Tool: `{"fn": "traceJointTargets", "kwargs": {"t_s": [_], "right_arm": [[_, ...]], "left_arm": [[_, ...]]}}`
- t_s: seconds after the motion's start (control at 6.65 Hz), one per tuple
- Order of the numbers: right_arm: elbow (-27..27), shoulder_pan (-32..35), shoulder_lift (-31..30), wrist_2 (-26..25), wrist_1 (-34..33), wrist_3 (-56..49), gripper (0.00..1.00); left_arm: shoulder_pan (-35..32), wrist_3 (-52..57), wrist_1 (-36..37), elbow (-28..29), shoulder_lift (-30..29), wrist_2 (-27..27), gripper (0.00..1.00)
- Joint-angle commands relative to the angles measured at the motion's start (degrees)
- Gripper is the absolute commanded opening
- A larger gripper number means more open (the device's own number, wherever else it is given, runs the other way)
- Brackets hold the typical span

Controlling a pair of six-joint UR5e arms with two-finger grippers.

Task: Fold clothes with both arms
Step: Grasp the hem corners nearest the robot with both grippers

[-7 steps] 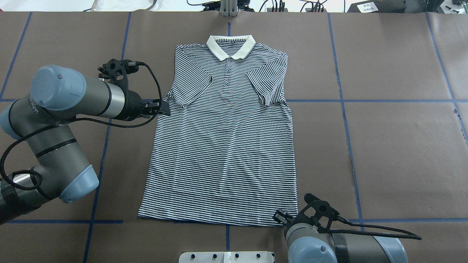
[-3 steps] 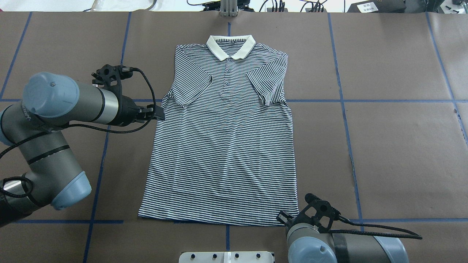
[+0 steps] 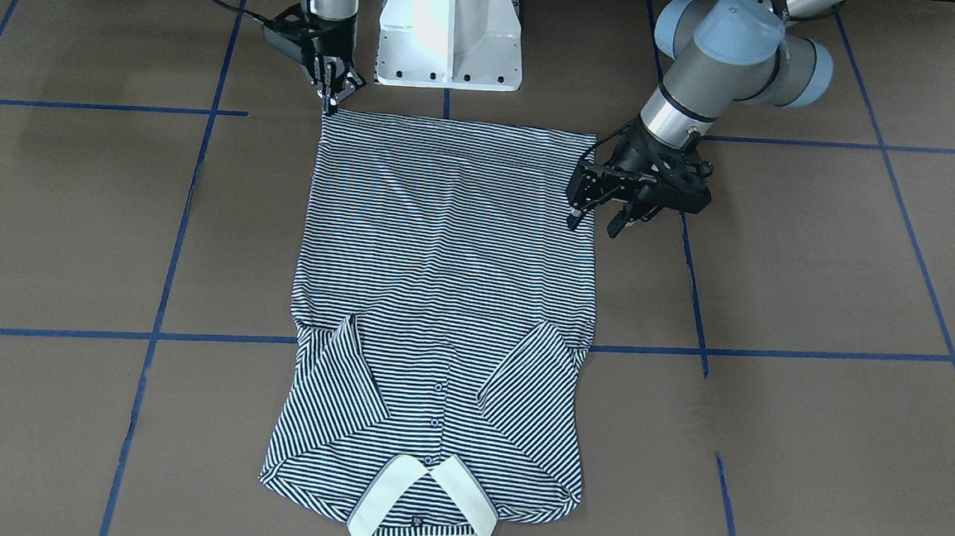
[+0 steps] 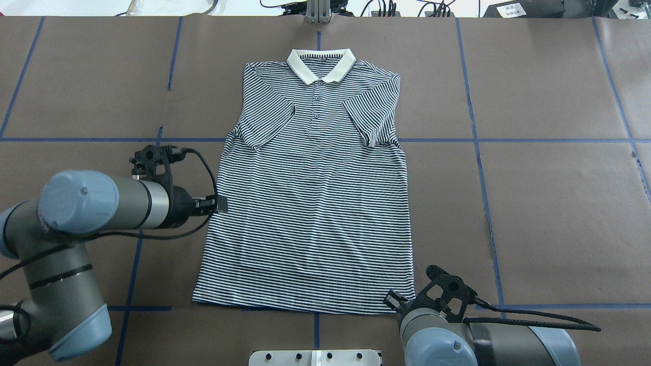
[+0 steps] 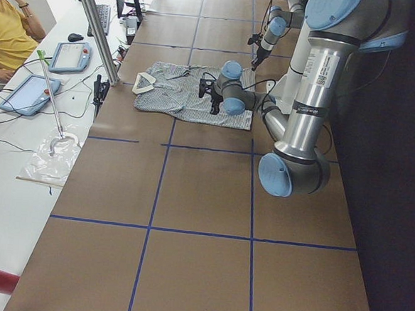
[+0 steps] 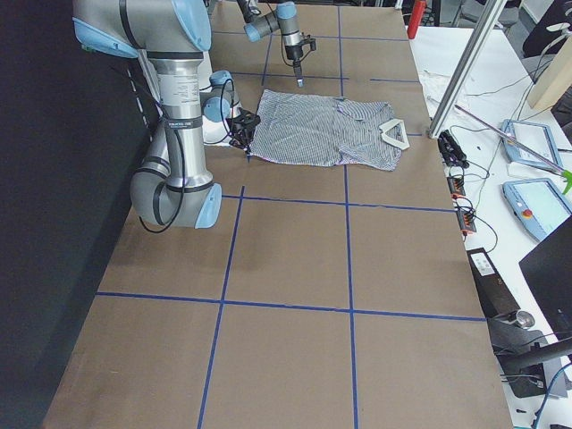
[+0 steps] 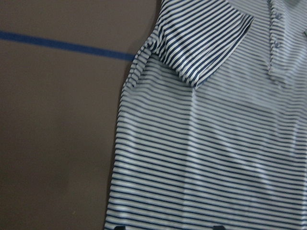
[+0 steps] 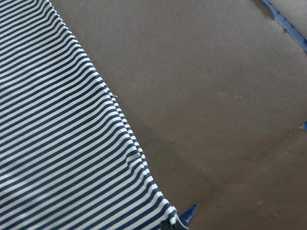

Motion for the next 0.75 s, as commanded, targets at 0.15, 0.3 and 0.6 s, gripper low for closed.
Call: {"fn": "traceJointTargets", "kwargs": {"t_s": [0.15, 0.3, 0.6], "right_arm": [[0.7, -0.1, -0.1, 0.0, -0.1, 0.0, 0.00], [0.7, -0.1, -0.1, 0.0, -0.1, 0.0, 0.00], [0.7, 0.1, -0.1, 0.0, -0.1, 0.0, 0.00]], "left_arm": [[11.2, -7.9, 5.1, -4.4, 6.0, 5.6, 0.68], [12.2, -8.4, 7.2, -5.0, 6.0, 5.7, 0.68], [12.9, -8.5, 7.4, -5.1, 5.9, 5.7, 0.59]]}}
